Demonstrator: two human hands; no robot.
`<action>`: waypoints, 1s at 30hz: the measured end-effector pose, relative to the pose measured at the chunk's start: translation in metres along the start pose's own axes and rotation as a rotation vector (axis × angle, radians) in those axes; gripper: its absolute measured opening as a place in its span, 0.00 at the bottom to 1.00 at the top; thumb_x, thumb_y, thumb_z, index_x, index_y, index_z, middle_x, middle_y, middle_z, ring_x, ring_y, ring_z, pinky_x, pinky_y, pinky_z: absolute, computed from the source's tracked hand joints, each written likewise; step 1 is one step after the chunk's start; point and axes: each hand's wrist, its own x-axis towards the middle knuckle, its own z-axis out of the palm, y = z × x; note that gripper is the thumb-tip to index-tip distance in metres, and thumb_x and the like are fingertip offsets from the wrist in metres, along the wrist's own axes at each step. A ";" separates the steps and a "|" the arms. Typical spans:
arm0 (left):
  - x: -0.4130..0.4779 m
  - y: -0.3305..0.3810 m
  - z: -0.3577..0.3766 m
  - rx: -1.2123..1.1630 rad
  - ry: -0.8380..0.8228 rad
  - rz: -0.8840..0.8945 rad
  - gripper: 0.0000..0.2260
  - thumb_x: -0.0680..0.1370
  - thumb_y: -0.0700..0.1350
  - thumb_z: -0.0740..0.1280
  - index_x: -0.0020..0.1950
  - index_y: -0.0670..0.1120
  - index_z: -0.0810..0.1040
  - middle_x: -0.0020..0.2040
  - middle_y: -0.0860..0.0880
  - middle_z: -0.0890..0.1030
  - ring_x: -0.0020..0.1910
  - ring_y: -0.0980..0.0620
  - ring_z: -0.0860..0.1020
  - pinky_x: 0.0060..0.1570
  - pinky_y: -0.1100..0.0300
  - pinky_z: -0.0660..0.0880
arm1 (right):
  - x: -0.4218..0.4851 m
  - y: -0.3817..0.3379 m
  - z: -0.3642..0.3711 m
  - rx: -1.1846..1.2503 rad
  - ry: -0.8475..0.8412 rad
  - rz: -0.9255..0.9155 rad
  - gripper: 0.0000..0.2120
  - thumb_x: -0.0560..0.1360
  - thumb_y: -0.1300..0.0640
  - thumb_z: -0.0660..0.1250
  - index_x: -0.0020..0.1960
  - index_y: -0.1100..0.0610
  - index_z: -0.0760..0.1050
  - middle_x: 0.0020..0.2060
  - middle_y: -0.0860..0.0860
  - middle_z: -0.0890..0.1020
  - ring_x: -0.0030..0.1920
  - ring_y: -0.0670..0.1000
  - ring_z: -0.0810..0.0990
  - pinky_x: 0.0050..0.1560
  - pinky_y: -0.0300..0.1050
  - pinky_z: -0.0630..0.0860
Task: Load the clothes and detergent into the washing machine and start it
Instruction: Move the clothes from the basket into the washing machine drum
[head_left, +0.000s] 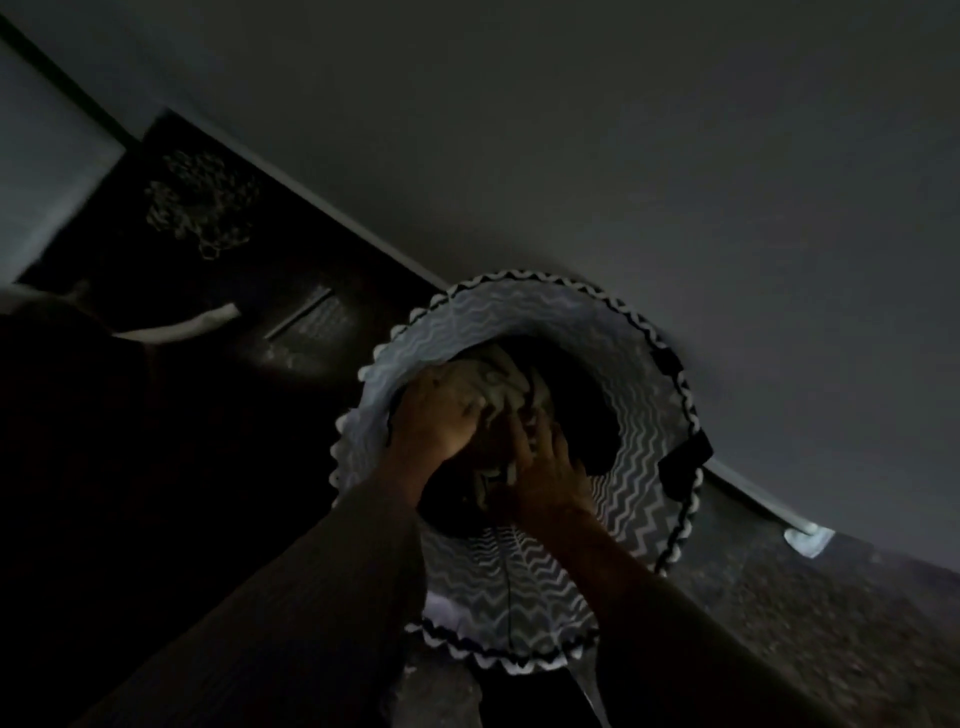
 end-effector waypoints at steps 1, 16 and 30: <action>0.008 -0.005 0.003 -0.047 -0.008 -0.079 0.22 0.78 0.48 0.68 0.69 0.39 0.74 0.70 0.40 0.74 0.71 0.41 0.69 0.72 0.53 0.60 | 0.007 0.001 0.006 0.063 -0.003 0.027 0.45 0.75 0.38 0.63 0.79 0.45 0.37 0.79 0.56 0.42 0.78 0.61 0.48 0.72 0.61 0.59; 0.050 -0.028 0.055 -0.160 -0.239 -0.439 0.53 0.67 0.70 0.71 0.80 0.46 0.50 0.80 0.42 0.55 0.77 0.41 0.58 0.76 0.47 0.57 | 0.077 0.015 0.054 0.007 0.197 0.277 0.30 0.79 0.52 0.61 0.77 0.47 0.50 0.72 0.64 0.57 0.72 0.66 0.58 0.66 0.64 0.67; 0.006 0.001 0.029 -0.463 -0.133 -0.475 0.16 0.74 0.49 0.69 0.58 0.42 0.80 0.58 0.43 0.81 0.53 0.41 0.80 0.54 0.52 0.79 | 0.051 0.014 0.038 0.020 0.460 0.119 0.14 0.73 0.58 0.72 0.57 0.61 0.78 0.45 0.63 0.83 0.44 0.63 0.83 0.47 0.61 0.80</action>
